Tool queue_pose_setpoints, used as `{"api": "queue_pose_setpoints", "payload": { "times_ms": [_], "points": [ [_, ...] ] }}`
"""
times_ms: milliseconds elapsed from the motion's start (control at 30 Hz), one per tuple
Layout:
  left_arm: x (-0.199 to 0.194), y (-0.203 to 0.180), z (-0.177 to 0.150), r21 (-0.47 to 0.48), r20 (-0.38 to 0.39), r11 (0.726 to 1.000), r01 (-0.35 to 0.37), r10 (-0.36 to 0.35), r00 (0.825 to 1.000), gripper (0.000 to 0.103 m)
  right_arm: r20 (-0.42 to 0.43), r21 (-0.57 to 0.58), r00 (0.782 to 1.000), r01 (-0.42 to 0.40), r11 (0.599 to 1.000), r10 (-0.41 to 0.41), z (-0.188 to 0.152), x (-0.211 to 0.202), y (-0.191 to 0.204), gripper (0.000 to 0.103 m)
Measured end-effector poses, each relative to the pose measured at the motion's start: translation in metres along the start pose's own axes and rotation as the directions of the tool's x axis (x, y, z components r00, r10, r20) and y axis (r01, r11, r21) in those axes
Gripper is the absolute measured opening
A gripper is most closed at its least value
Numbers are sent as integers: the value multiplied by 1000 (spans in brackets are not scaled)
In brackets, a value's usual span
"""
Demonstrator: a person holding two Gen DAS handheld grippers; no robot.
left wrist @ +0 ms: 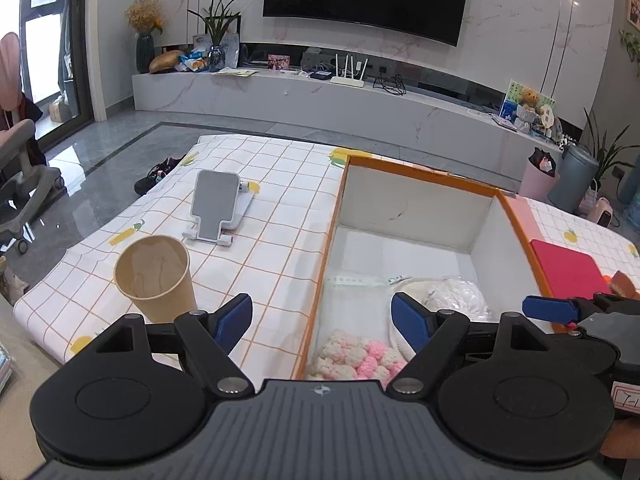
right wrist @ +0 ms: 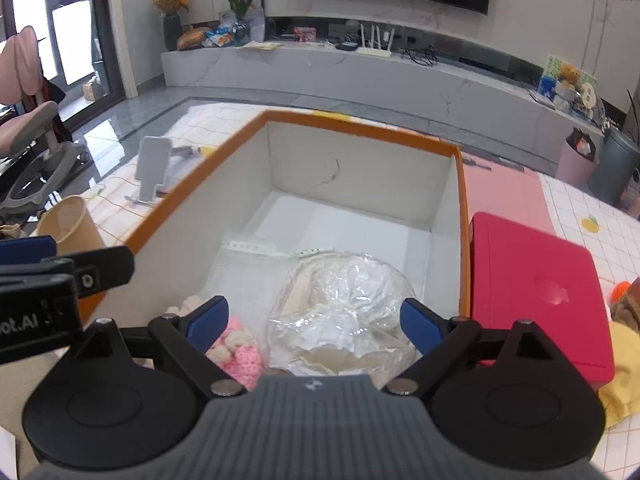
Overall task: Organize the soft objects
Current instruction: 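Open the right tool and move both tools toward the remaining soft items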
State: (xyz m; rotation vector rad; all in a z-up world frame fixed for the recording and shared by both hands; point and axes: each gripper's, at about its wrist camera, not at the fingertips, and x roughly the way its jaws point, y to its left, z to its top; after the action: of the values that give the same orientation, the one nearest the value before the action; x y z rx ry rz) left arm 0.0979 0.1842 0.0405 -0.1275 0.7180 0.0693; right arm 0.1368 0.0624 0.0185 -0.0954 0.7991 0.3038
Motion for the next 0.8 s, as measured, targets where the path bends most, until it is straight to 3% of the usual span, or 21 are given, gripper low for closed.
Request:
{"api": "queue_pose_setpoints", "payload": {
  "times_ms": [200, 467, 633, 700, 800],
  "points": [
    [-27, -13, 8, 12, 33, 1000, -10, 9, 999, 93, 34, -32, 999, -39, 999, 40, 2, -31, 0, 91],
    [-70, -61, 17, 78, 87, 997, 5, -12, 996, 93, 152, -55, 988, -30, 998, 38, -2, -101, -26, 91],
    [-83, -102, 15, 145, 110, 988, 48, -64, 992, 93, 226, -90, 972, 83, 992, -61, -20, -141, -69, 95],
    [-83, -121, 11, 163, 135, 986, 40, -63, 989, 93, 226, -106, 969, 130, 986, -103, -31, -151, -92, 95],
    [-74, -145, 7, 172, 112, 983, 58, -78, 991, 93, 199, -74, 963, 201, 977, -183, -47, -159, -134, 95]
  ]
}}
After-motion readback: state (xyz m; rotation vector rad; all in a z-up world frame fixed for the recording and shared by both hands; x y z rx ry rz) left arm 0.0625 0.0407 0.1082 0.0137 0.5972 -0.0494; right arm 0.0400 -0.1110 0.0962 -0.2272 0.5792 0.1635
